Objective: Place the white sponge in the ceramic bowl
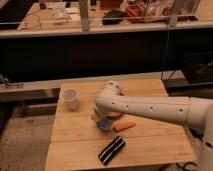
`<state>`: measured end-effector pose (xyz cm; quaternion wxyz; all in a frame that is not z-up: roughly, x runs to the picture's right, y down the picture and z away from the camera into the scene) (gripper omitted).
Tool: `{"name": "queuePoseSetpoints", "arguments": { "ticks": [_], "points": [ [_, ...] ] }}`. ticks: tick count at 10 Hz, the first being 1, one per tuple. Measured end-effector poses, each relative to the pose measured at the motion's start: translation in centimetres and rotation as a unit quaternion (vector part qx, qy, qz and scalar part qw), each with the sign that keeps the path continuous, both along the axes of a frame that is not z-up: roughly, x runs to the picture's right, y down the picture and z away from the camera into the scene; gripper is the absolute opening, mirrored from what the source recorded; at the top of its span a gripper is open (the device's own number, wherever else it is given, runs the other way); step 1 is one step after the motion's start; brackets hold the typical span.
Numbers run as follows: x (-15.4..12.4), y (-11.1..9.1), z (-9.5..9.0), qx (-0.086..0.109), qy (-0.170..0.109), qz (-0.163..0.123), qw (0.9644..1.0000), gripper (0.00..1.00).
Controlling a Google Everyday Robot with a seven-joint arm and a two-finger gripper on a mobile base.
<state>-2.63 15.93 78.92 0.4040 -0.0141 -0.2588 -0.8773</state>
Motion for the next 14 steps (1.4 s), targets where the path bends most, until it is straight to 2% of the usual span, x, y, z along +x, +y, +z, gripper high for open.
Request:
{"name": "queuePoseSetpoints", "arguments": {
  "ticks": [1,2,4,5,8,14],
  "points": [
    [0.1,0.9,-0.6,-0.002,0.001,0.001,1.0000,0.20],
    [0.3,1.4,-1.1,0.001,0.003,0.001,1.0000,0.18],
    [0.3,1.2,-1.5,0.008,0.004,0.001,1.0000,0.04],
    [0.4,0.3,-1.2,0.013,0.005,0.004,0.9999,0.00],
    [0.3,-3.7,0.7,0.027,-0.002,0.001,0.9996,0.00],
    [-0.1,-6.2,2.3,0.034,-0.045,-0.012,0.9984,0.00]
  ]
}}
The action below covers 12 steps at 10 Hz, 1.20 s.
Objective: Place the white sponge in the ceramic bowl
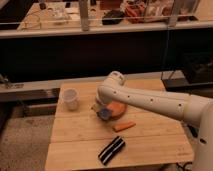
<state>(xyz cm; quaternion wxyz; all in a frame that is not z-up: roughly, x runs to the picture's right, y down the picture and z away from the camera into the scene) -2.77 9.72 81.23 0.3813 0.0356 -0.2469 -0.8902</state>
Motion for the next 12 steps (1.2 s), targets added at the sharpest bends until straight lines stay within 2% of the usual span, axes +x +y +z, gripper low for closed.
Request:
{"name": "queuePoseSetpoints", "arguments": {
  "ticks": [2,3,6,9,11,12],
  "points": [
    [0.0,-0.4,0.4,-0.003,-0.015,-0.011,0.9998,0.02],
    [-0.2,-0.4,0.5,-0.008,-0.020,-0.019,0.9996,0.07],
    [-0.9,0.2,1.0,-0.024,-0.023,-0.041,0.9986,0.37],
    [-0.6,0.5,1.0,-0.028,-0.019,-0.048,0.9983,0.68],
    [-0.3,0.5,0.9,-0.030,-0.018,-0.054,0.9979,0.80],
    [-0.2,0.6,0.9,-0.036,-0.016,-0.061,0.9974,0.80]
  ]
}}
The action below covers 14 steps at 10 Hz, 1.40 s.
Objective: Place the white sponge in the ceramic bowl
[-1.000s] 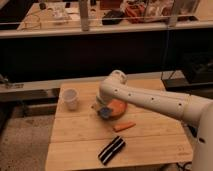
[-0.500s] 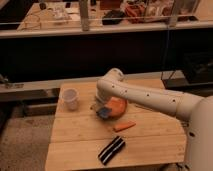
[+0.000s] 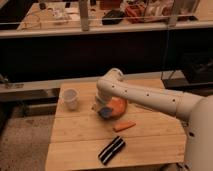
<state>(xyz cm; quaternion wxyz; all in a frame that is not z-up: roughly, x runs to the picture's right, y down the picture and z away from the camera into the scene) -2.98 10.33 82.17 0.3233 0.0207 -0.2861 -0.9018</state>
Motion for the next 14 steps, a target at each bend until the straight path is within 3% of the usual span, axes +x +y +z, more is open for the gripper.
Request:
{"name": "queuePoseSetpoints", "arguments": {
  "ticks": [8,11,14],
  "points": [
    [-0.1,0.1,0.3,-0.005,0.008,-0.016,0.9998,0.80],
    [-0.5,0.0,-0.7,0.004,0.014,-0.013,0.9998,0.80],
    [-1.3,0.4,-1.3,0.001,0.020,-0.010,0.9997,0.80]
  ]
}}
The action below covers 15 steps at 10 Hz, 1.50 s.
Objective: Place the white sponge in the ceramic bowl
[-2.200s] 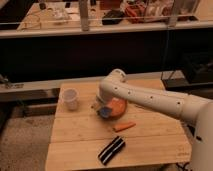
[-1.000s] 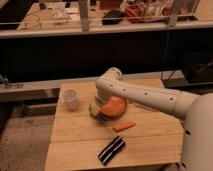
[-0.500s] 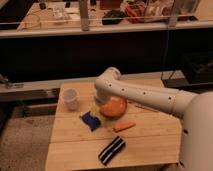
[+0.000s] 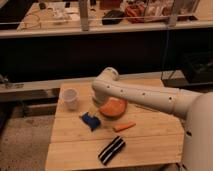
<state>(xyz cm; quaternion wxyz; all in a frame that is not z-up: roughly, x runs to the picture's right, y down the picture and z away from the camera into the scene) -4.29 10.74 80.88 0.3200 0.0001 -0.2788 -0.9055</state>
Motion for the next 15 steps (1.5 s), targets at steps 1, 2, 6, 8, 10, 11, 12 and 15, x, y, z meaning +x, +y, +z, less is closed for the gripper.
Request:
{"name": "queuePoseSetpoints", "arguments": {
  "ticks": [1,2,6,8,10,11,12,15],
  "points": [
    [-1.1,0.5,-0.2,-0.006,0.003,0.001,1.0000,0.80],
    [-2.5,1.2,-0.4,-0.014,0.008,-0.001,0.9999,0.80],
    [-7.8,3.8,-1.1,-0.039,0.013,-0.014,0.9991,0.80],
    [-8.2,5.3,0.3,-0.052,0.015,-0.021,0.9983,0.80],
    [-7.3,6.7,2.0,-0.062,0.019,-0.025,0.9976,0.80],
    [-6.7,6.9,2.6,-0.067,0.023,-0.022,0.9972,0.80],
    [-6.0,7.2,3.2,-0.073,0.028,-0.020,0.9968,0.80],
    [-4.6,9.0,5.6,-0.103,0.036,-0.013,0.9939,0.79]
  ]
}}
